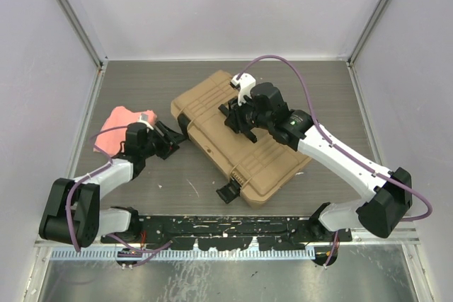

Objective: Pack the tool kit
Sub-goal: Close the toolbox at the center of the board.

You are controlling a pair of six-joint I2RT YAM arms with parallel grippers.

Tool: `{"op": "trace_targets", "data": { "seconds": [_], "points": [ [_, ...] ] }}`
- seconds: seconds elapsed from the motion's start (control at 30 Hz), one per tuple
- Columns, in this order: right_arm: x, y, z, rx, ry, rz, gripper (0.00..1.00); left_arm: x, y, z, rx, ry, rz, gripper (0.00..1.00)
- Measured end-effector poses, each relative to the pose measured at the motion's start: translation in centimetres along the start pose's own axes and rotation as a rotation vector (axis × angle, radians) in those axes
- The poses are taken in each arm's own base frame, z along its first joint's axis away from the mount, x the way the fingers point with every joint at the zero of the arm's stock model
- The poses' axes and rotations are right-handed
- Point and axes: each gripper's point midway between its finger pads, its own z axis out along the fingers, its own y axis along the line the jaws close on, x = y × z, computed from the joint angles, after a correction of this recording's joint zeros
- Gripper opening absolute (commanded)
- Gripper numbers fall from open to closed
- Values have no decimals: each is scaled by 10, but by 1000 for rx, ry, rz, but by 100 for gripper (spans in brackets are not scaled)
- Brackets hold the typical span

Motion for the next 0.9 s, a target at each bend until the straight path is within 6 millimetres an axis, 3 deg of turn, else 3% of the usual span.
{"op": "trace_targets", "data": {
  "seconds": [0.3,0.57,0.9],
  "points": [
    [0,0,0,-2,0,-1,9,1,2,0,-11,6,-4,65],
    [0,0,0,-2,0,0,9,6,4,1,-31,35,22,76],
    [-1,-4,1,25,-4,15,8,16,7,12,-65,113,48,78]
  ]
}}
